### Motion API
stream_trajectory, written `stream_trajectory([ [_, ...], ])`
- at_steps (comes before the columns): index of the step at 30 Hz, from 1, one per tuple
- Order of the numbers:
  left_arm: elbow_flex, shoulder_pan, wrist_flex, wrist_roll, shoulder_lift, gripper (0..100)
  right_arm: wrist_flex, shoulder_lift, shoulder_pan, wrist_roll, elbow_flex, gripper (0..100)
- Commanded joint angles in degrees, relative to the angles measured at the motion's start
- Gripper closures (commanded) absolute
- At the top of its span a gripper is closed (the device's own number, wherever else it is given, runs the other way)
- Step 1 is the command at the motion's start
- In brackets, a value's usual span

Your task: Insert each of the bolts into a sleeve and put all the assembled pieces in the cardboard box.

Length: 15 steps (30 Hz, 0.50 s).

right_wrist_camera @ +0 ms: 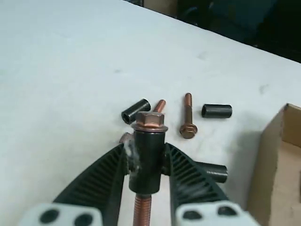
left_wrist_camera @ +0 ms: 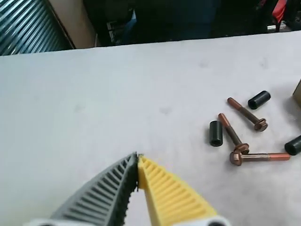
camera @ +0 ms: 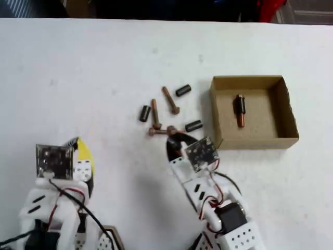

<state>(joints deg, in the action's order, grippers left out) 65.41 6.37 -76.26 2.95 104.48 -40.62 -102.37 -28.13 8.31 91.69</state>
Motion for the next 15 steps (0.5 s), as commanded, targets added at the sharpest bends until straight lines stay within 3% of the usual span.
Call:
stream_trajectory([
  [1, 4.84, 2.33, 5.36, 0.53, 0.22, 98, -3.21, -0.84, 4.53, 0.53, -6.86, 98.2],
  [7, 15.56, 2.95, 11.25, 0.44, 0.22, 98, -8.04, -0.75, 14.64, 0.88, -12.22, 98.2],
  [12, 20.66, 2.51, 11.34, 0.44, 0.22, 98, -8.75, -0.57, 22.20, 9.14, -18.55, 98.2],
  [15, 23.56, 2.51, 10.99, 0.35, 0.22, 98, -11.03, -0.22, 25.01, 10.37, -21.71, 98.2],
])
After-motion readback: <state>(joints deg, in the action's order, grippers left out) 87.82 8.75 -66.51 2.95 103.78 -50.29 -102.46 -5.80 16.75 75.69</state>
